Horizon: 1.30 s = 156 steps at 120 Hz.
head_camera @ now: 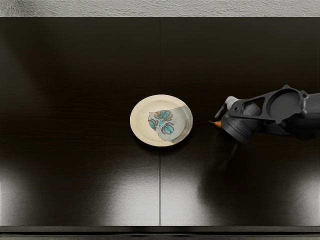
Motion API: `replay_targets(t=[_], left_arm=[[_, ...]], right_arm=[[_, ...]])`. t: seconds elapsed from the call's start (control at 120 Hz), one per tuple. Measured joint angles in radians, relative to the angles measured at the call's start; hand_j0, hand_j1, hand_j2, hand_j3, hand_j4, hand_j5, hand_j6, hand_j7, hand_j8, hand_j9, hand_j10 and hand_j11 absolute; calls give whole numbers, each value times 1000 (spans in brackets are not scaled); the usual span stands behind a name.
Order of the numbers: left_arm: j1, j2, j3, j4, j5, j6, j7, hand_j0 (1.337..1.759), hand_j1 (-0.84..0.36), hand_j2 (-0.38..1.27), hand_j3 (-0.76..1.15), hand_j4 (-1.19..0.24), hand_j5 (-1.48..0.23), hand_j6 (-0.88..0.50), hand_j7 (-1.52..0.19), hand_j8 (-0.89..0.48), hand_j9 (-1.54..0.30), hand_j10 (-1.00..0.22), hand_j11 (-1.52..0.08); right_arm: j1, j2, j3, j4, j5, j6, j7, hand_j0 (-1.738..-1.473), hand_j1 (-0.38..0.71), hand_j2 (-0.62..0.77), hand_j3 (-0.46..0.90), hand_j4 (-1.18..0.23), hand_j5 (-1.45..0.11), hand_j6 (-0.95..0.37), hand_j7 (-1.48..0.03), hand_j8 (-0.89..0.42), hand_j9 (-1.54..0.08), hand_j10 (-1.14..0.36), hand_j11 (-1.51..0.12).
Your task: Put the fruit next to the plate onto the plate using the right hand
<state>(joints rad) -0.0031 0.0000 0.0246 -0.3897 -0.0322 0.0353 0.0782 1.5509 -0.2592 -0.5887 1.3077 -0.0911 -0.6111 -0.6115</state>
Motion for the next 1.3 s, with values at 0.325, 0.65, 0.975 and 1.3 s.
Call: replay_targets(t=[0.325,0.65,0.975,1.3], left_arm=[[0,0,0,0,0,0,0,1658,343,0,0,-4,-6,-4,-6,-4,-6,-4,-6],[0,0,0,0,0,0,0,1658,344,0,0,-4,-6,-4,-6,-4,-6,-4,-6],[0,0,0,0,0,0,0,1658,343,0,0,-4,-6,-4,-6,-4,-6,-4,-6],[0,0,0,0,0,0,0,1658,343,0,0,-4,-6,-4,-6,-4,-6,-4,-6]], right_arm=[[-48,-223,285,2,-17,0,-3,-1647,265,177,0,-835,-1102,-638,-1090,-572,-1096,-509,-1089],[-60,-224,409,4,-12,14,-4,-1645,239,89,0,-863,-1139,-613,-1125,-555,-1124,-515,-1138],[-48,34,507,4,46,1,-2,-1645,243,137,-1,-867,-1150,-645,-1133,-550,-1143,-485,-1134],[-47,57,510,1,48,-1,0,-1654,247,249,0,-710,-924,-629,-921,-431,-923,-533,-914]])
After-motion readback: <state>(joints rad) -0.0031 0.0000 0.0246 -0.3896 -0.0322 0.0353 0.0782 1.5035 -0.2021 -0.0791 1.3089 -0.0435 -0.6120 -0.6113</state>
